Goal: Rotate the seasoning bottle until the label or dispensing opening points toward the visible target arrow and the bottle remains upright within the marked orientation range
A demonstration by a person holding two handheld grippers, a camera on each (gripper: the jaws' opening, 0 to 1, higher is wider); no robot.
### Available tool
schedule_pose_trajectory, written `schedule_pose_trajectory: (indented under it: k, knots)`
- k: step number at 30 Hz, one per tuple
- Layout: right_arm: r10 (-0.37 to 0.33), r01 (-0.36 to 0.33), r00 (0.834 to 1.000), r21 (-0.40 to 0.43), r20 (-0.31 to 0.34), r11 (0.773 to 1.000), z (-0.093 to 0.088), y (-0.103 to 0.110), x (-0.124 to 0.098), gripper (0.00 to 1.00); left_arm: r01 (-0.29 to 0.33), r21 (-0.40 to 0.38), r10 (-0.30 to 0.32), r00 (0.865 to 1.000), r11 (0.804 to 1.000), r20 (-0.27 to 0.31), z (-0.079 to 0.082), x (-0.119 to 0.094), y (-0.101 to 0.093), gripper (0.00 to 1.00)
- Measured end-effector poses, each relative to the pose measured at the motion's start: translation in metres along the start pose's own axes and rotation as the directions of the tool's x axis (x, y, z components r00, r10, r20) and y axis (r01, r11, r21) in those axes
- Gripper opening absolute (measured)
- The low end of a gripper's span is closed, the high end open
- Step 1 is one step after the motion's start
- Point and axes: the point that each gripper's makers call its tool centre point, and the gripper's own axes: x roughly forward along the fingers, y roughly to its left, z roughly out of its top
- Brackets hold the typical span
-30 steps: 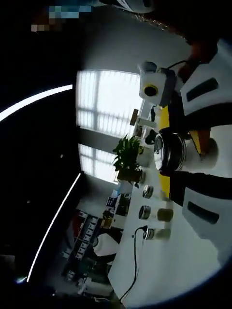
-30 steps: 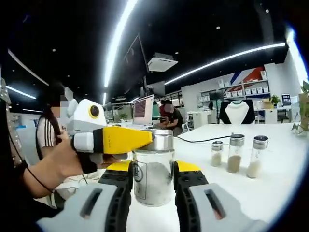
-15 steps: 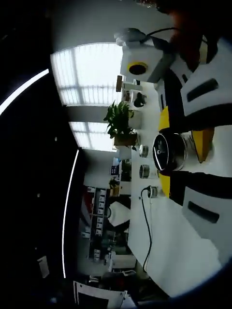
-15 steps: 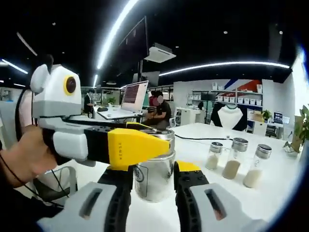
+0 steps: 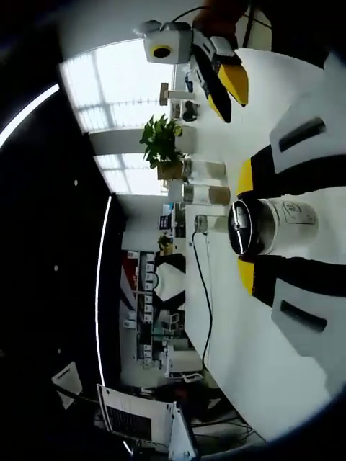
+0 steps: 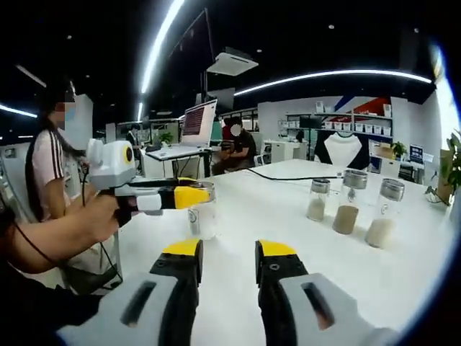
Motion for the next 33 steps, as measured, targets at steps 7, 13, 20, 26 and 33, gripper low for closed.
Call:
schedule_pose_trajectory:
  k: [7,13,20,26,33]
  knots:
    - [0.005,-0.006,1.0,0.026,0.019,1.0,0.005,-0.002,-0.003,0.24,0.025,0.035,-0.025,1.0,0.999,0.003,-0.005,-0.002,0.008,0.32]
    - [-0.004,0.003,1.0,0.03,0.023,1.0,0.005,-0.006,-0.004,0.23,0.037,0.015,-0.038,0.999,0.999,0.009,-0.008,-0.004,0.006,0.32]
    - [-0.005,0.005,1.0,0.029,0.03,1.0,0.009,-0.009,-0.002,0.23,0.034,0.022,-0.034,0.999,0.999,0.007,-0.013,0.004,0.007,0.32]
    - [-0.021,0.02,0.999,0.028,0.042,0.999,0.012,-0.016,0.005,0.23,0.022,0.035,-0.023,0.999,0.999,0.027,-0.01,0.007,0.009,0.32]
    - [-0.113,0.106,0.989,0.076,0.093,0.991,0.017,-0.055,0.025,0.25,0.033,0.017,-0.034,0.998,0.999,0.043,-0.008,0.005,0.006,0.38]
